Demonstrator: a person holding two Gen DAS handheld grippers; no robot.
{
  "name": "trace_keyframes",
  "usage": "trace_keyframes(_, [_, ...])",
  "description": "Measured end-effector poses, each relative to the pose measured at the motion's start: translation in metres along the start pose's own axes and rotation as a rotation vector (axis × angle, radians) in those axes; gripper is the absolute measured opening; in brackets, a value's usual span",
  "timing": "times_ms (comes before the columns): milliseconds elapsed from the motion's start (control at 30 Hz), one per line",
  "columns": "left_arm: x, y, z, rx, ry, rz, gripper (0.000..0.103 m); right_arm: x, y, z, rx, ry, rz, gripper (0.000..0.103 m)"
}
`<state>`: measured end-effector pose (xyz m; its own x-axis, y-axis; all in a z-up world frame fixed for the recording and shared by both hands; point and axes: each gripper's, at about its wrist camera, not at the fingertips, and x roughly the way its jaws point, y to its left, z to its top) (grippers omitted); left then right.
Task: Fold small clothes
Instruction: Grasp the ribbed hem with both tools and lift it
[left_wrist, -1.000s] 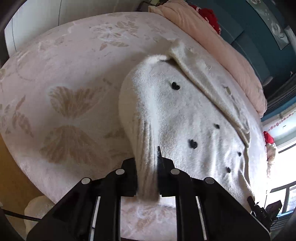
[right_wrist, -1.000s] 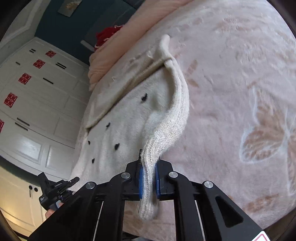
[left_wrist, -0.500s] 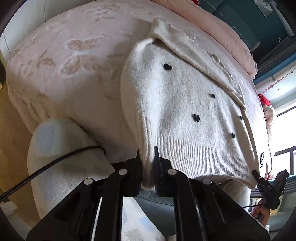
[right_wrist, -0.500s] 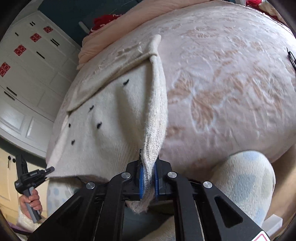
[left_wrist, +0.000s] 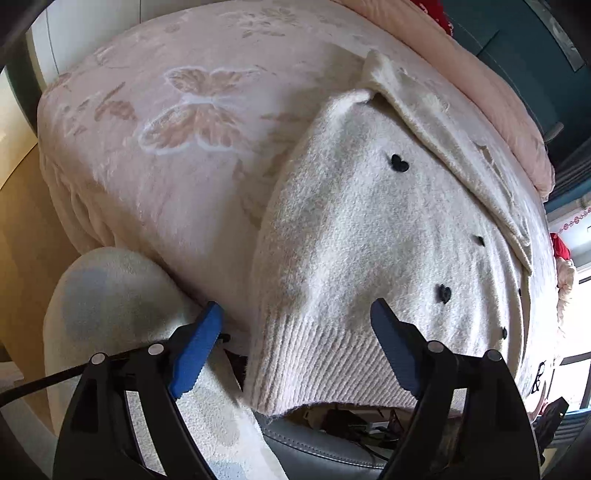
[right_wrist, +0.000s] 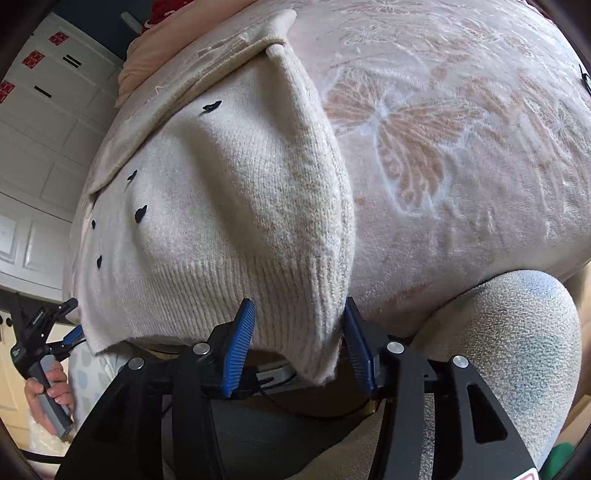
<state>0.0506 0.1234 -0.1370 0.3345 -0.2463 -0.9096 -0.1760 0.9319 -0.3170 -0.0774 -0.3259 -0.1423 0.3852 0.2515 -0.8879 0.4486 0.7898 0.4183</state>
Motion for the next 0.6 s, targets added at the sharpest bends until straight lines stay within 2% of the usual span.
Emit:
trace_keyframes(67, [0.008,-0.007,-0.003,0.045,0.016,0.029,0.080,0.004,0.000,0.001,0.005,0.015,0.020,0.050])
trace_keyframes(133, [0.013,-0.016,-0.007,0.094,0.041,0.004,0.078,0.007,0.002,0.001,0.013,0.025,0.034,0.051])
trace_keyframes(167, [0.015,-0.020,-0.008,0.101,0.061,-0.013,0.069,0.009,0.002,0.001,0.013,0.027,0.040,0.046])
trace_keyframes(200, [0.018,-0.023,-0.010,0.106,0.078,-0.019,0.058,0.008,0.003,0.002,0.014,0.019,0.047,0.028])
trace_keyframes(233, [0.017,-0.025,-0.011,0.111,0.081,-0.026,0.053,0.006,0.003,0.002,0.014,0.011,0.067,0.013])
trace_keyframes(267, [0.013,-0.028,-0.013,0.125,0.077,-0.038,0.038,0.004,0.001,0.002,0.023,0.002,0.100,0.011])
trace_keyframes(300, [0.011,-0.029,-0.014,0.135,0.073,-0.048,0.016,-0.002,0.001,0.001,0.023,-0.022,0.120,0.010])
trace_keyframes(367, [-0.002,-0.029,-0.013,0.144,0.059,-0.096,0.014,-0.019,0.003,-0.001,-0.004,-0.084,0.155,0.009])
trace_keyframes(467, [-0.038,-0.027,-0.014,0.161,-0.016,-0.151,0.012,-0.052,0.004,-0.008,-0.014,-0.159,0.210,0.007])
trace_keyframes(600, [-0.084,-0.028,-0.021,0.207,-0.042,-0.198,0.010,-0.097,0.001,-0.021,-0.043,-0.202,0.231,0.007])
